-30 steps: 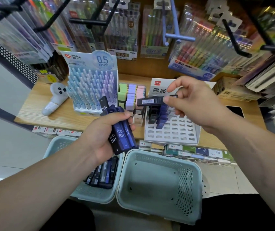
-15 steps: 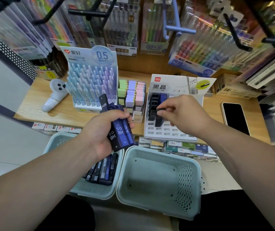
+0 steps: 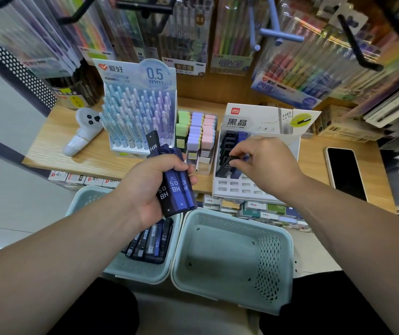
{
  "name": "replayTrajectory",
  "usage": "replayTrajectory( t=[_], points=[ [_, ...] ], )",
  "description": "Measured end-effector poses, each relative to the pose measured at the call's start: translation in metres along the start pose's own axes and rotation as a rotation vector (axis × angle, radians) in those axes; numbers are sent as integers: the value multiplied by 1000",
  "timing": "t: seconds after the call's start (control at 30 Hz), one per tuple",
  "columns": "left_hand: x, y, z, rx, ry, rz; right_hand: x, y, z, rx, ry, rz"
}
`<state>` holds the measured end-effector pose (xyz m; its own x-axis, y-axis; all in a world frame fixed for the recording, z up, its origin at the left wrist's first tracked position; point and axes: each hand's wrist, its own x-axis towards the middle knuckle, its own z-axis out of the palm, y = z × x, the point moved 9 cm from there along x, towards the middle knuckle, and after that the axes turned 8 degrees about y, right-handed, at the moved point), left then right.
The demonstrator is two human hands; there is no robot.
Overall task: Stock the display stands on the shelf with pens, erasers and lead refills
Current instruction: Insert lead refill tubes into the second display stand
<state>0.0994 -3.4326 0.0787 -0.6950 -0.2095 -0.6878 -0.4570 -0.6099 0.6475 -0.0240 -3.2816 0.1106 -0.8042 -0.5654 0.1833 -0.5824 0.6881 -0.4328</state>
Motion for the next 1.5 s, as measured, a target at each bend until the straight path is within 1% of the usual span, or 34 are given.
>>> replayTrajectory(
  t=[0.23,0.43,0.53,0.67,0.77,0.87,0.93,1.0,1.03,1.07,1.13,1.17,1.23,1.3,1.33,1.4,1.5],
  points=[
    [-1,1,-2,-10,-9,-2,4,-11,3,-99,-13,-76],
    [-1,1,-1,-21,-27,-13,7,-6,2,-132,-24,-44],
    [-2,-1,-1,-23,-29,-26,4,-9,6,-138,-50,-57],
    [-2,-3,-1,-23,-21,-43,1,-14,7,-159,-31,-69],
    [-4,-4,3,-13,-47,-55,1,-16,6,-178,-22,-87],
    [-8,-7,8,0,-87,-76,-4,-17,18,-257,-110,-101],
    [-12,-8,13,16,-129,-80,-4,-17,21,-280,-121,-93],
    [-16,-9,17,83,-164,-72,1,-22,10,-174,-28,-59],
    [-18,-10,18,134,-172,-65,4,-25,2,-46,19,6],
    [-19,-11,19,189,-181,-57,6,-26,-3,135,36,100],
    [-21,-14,21,281,-204,-51,6,-33,2,512,-54,287],
    [-22,-17,23,318,-214,-55,5,-40,6,614,-123,337],
    [-24,-22,25,384,-234,-67,1,-55,11,652,-218,320],
    [-25,-24,27,422,-252,-78,0,-59,10,641,-225,299],
    [-25,-25,27,435,-259,-80,0,-57,10,653,-222,316],
    [-26,-25,28,465,-273,-83,-2,-53,11,721,-220,407],
    [-26,-27,28,504,-284,-88,-7,-38,13,848,-213,600]
  ],
)
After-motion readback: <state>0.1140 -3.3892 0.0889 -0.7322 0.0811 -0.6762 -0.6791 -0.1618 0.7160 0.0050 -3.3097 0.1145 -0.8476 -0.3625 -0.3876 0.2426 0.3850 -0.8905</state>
